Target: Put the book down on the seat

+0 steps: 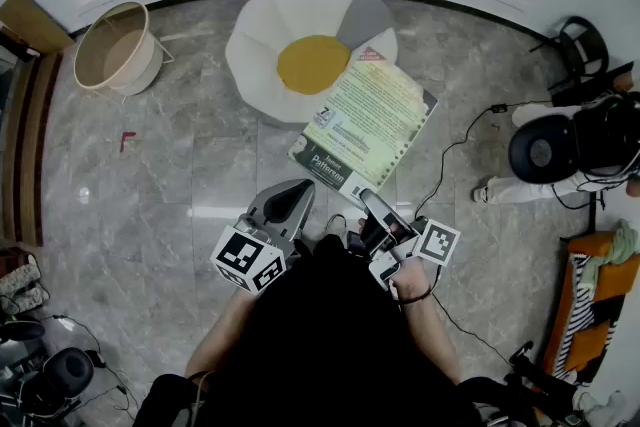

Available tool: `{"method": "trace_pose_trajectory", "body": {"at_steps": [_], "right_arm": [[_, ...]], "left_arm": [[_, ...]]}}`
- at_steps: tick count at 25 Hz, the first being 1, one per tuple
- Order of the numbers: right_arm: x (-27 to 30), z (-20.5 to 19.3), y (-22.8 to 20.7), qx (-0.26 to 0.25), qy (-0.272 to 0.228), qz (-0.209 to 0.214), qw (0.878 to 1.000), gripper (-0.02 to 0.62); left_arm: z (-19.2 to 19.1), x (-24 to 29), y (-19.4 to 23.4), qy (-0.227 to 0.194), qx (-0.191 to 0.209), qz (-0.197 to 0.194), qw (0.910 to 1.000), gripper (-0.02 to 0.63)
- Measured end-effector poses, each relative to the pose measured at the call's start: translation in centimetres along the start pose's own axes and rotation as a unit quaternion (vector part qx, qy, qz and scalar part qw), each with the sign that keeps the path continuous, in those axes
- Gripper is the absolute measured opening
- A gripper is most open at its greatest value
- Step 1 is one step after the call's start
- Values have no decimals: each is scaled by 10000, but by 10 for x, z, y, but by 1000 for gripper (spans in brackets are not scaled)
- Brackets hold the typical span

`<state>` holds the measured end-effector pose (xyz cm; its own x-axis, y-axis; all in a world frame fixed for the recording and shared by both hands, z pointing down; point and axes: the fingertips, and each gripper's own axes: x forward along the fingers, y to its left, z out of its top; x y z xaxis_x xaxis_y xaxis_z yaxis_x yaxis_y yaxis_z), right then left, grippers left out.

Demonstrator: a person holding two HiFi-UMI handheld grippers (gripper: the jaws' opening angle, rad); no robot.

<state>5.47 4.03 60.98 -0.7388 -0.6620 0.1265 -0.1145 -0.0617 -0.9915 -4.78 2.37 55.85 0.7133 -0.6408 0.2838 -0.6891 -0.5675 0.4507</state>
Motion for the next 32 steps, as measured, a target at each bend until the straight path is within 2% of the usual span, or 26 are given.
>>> {"method": "trace_pose_trajectory", "body": {"at_steps": [8, 13, 18, 25, 32], "right_arm": [[4, 1, 0, -6, 51, -49, 10000, 170], [4, -3, 4, 268, -83, -59, 9996, 170], [3, -1, 7, 303, -93, -187, 9993, 170], [3, -2, -1, 346, -75, -229, 9991, 170], [5, 0, 4, 418, -64, -308, 9986, 170]], "left_arm": [[-5, 10, -5, 161, 38, -158, 9997, 12], [-2, 4, -6, 231, 69, -223, 9995, 12], [3, 1, -6, 252, 38, -206, 9995, 12], [-14, -2, -5, 381, -95, -157, 9991, 12], [-15, -5, -6, 538, -201, -139, 9983, 12]]}}
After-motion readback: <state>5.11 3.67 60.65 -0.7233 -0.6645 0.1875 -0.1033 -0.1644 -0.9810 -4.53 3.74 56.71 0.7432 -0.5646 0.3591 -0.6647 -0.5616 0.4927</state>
